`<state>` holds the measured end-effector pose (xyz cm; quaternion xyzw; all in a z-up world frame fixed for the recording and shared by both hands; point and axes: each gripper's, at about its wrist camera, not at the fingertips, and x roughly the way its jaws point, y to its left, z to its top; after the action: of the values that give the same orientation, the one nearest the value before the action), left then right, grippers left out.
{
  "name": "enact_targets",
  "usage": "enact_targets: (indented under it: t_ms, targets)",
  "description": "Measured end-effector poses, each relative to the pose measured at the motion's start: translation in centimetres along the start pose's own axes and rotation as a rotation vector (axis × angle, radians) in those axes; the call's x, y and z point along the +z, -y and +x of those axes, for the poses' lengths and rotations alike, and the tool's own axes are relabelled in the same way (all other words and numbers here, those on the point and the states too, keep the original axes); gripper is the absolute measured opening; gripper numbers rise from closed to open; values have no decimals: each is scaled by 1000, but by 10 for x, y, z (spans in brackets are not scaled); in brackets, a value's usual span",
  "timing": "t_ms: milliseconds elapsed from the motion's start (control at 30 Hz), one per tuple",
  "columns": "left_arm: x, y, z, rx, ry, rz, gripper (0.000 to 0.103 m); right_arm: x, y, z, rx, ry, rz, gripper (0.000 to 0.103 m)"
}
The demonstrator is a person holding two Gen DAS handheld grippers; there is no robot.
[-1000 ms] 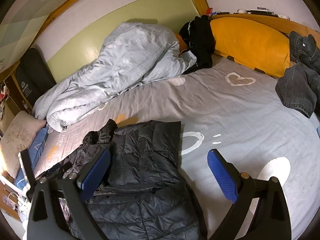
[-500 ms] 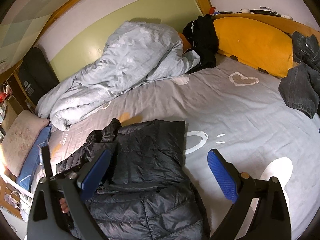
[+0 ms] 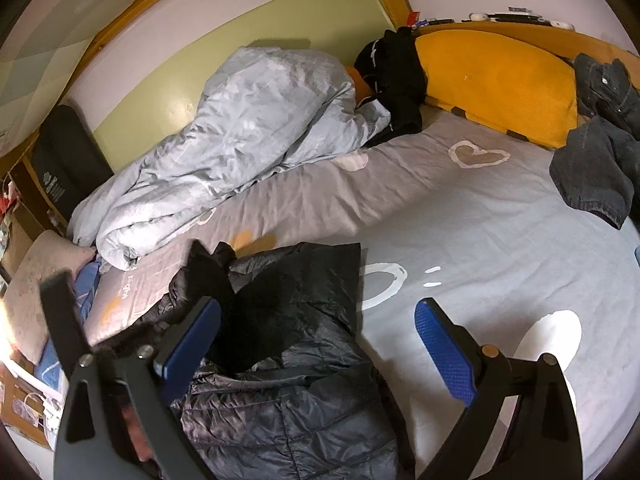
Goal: Fold large clothes
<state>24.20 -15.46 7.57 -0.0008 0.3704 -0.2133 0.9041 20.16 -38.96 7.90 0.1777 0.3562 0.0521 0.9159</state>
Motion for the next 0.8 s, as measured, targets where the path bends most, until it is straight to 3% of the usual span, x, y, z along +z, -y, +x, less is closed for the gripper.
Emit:
enact_targets:
  t_ms: [100,200,367,467,567,800]
  targets:
    - [-6,6,10,-37,-31,-49,7,0,3,0,12,-11,9,98]
    - [-8,9,11,-75,-34,-82,16,0,4,3,16,-20,15,98]
    - [-5,12,-11,-62,19,-54,56,1,8,1,11,-12,31,98]
    - [-7,10,-30,-70,58,-32,67,2,8,-1,10,-1,34,98]
    - [-9,10,-48,-72,91,-4,73,1,7,-2,0,5,28,98]
    - [-17,-5,-70,-54,101,-38,73,1,9,-4,1,7,33,98]
